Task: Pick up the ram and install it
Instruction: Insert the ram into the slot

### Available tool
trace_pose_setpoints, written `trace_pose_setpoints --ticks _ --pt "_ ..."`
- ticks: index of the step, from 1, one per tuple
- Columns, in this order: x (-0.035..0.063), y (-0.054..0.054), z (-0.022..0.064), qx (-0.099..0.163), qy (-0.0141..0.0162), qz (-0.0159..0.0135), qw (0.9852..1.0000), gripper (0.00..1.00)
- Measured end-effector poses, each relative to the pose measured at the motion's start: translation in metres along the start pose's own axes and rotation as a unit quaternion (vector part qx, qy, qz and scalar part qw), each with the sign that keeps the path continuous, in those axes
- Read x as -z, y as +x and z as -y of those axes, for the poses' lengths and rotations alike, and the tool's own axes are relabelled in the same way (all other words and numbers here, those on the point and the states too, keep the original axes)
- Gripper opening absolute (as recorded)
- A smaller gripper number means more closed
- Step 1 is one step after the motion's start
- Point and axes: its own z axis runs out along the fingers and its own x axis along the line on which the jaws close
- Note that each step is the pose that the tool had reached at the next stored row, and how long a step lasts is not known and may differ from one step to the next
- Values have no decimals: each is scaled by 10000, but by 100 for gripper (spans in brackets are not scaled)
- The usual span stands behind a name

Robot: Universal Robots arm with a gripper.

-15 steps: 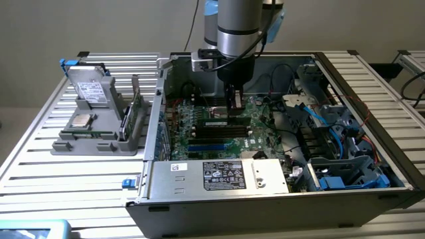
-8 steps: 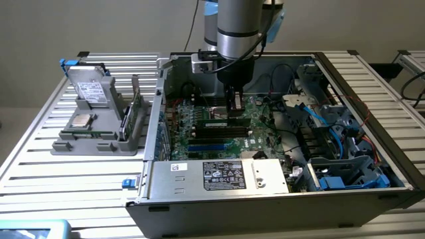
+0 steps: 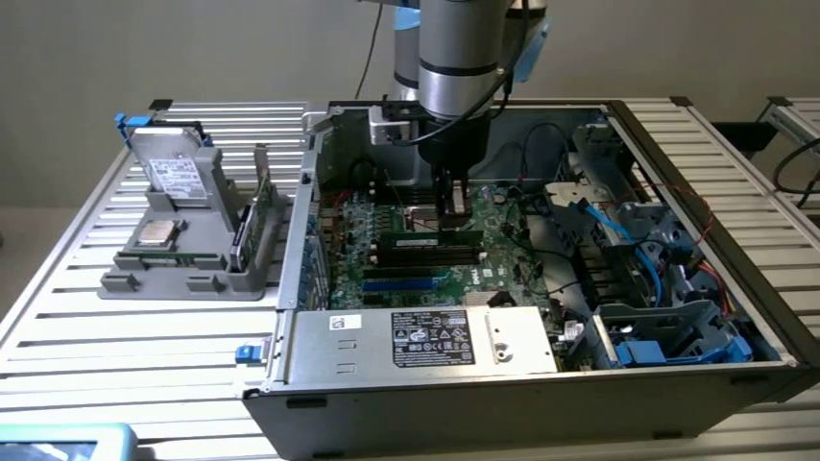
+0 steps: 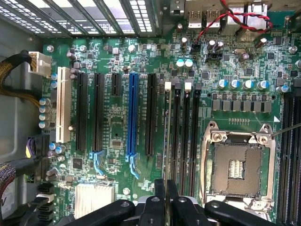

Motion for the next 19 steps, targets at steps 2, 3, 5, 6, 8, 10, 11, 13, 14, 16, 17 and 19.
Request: trace_pose_setpoints --ticks 2,3,5,6,8,10,11,13,14,16,17,19 --pt "-9 -1 -2 0 0 3 10000 14" --pt "-13 -2 -3 0 0 5 10000 14" --pt "-18 -6 -8 -1 0 8 10000 14" --pt "-20 -11 -13 -1 -1 9 10000 14" --pt "-28 -20 -12 0 1 10 10000 14" --pt "-37 -21 -12 0 1 10 10000 14" --pt "-44 -22 -13 0 1 12 10000 14" --pt "-53 -22 -13 -1 0 12 10000 14" --pt "-55 -22 -14 -1 0 13 10000 14" --pt "-62 -15 -14 -1 1 20 10000 14" --pt "-67 -13 -14 -1 1 23 10000 14" --pt "-76 -8 -14 -1 1 27 10000 14"
